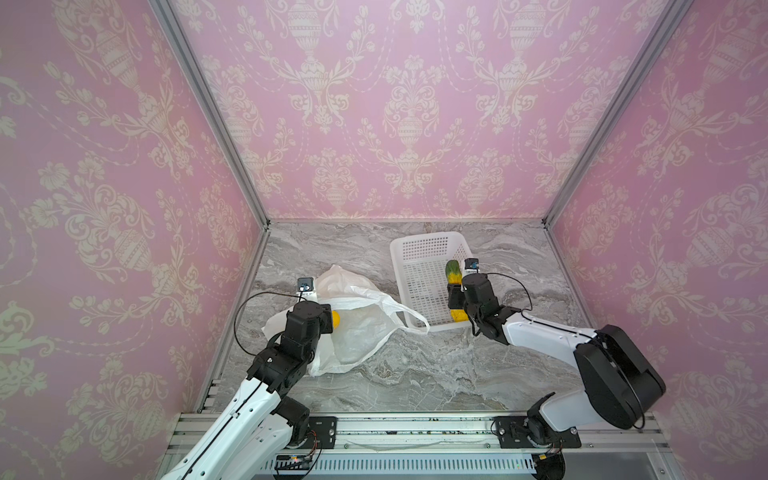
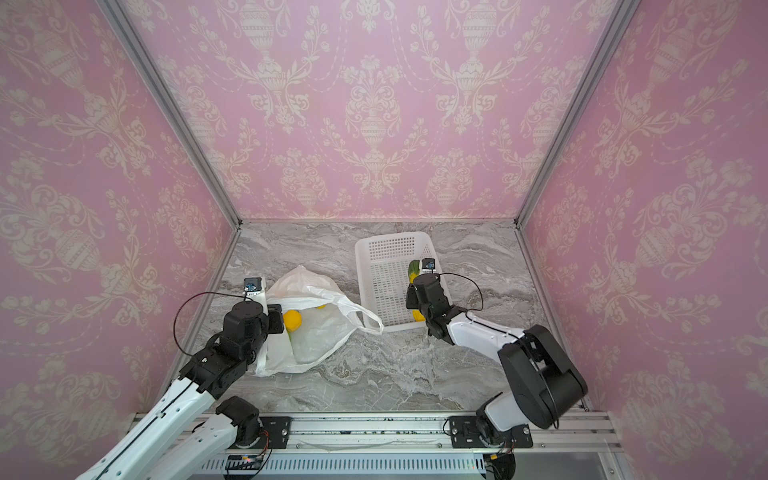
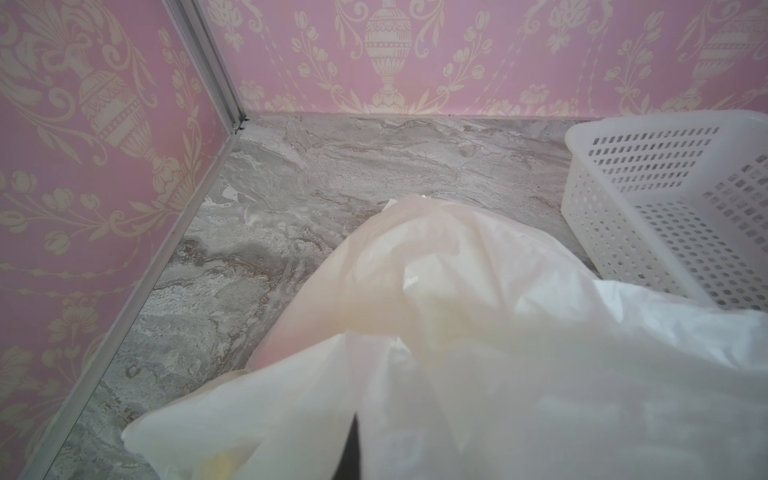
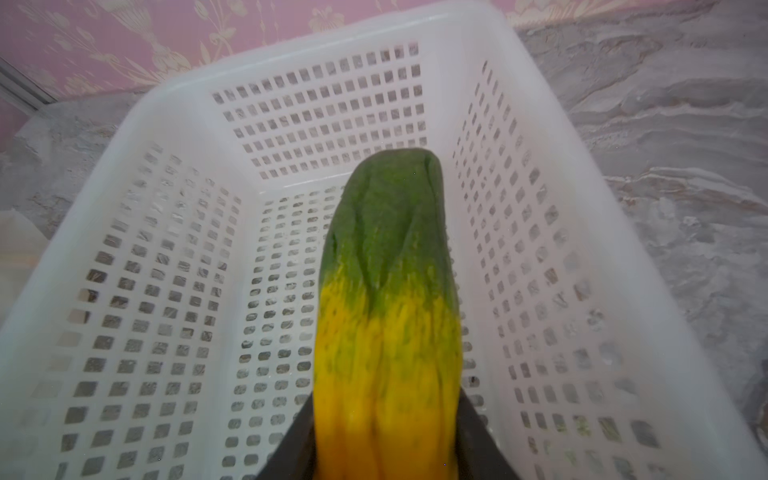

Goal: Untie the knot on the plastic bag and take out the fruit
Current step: 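Carry the papaya with the right gripper over the white basket, then lower the papaya into the basket and open the right gripper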

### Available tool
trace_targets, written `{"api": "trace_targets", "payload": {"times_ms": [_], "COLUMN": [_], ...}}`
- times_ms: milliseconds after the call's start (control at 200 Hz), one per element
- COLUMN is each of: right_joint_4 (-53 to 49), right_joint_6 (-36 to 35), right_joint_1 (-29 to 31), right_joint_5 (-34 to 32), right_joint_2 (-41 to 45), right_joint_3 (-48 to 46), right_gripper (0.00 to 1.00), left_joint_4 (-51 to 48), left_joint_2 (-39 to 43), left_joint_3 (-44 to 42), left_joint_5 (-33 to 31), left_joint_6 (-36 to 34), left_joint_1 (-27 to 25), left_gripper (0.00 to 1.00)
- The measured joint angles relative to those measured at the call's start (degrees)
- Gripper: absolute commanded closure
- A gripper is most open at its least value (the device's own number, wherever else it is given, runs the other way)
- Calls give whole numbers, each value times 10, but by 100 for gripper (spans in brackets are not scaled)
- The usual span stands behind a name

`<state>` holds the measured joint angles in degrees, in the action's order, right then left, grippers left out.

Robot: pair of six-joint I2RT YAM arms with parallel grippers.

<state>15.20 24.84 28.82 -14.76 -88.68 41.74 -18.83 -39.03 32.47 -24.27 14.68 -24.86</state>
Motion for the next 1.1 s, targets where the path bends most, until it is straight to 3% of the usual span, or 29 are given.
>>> {"api": "trace_targets", "payload": {"times_ms": [240,550,716,856,1101], "right_joint_4": [-2,-12,-10,-8,16], "right_joint_6": [21,33,34,35,16], "right_joint_1": [-6,-10,-10,-10,3], "right_joint_5": [43,74,78,78,59], "right_joint_2": [-116,-161,-137,-99,42], "right_joint_3": [89,104,87,63,-17], "right_gripper": [72,37,27,24,20], "left_joint_4": [0,10,12,13,13], "left_joint_2": [-1,-5,-8,-8,-8], "left_joint_3": [0,0,0,0,0], "left_joint_5": [0,0,0,0,0], "left_joint_6": [0,0,0,0,0], "left_joint_1": [0,0,0,0,0], "left_gripper": [100,100,100,100,100]}}
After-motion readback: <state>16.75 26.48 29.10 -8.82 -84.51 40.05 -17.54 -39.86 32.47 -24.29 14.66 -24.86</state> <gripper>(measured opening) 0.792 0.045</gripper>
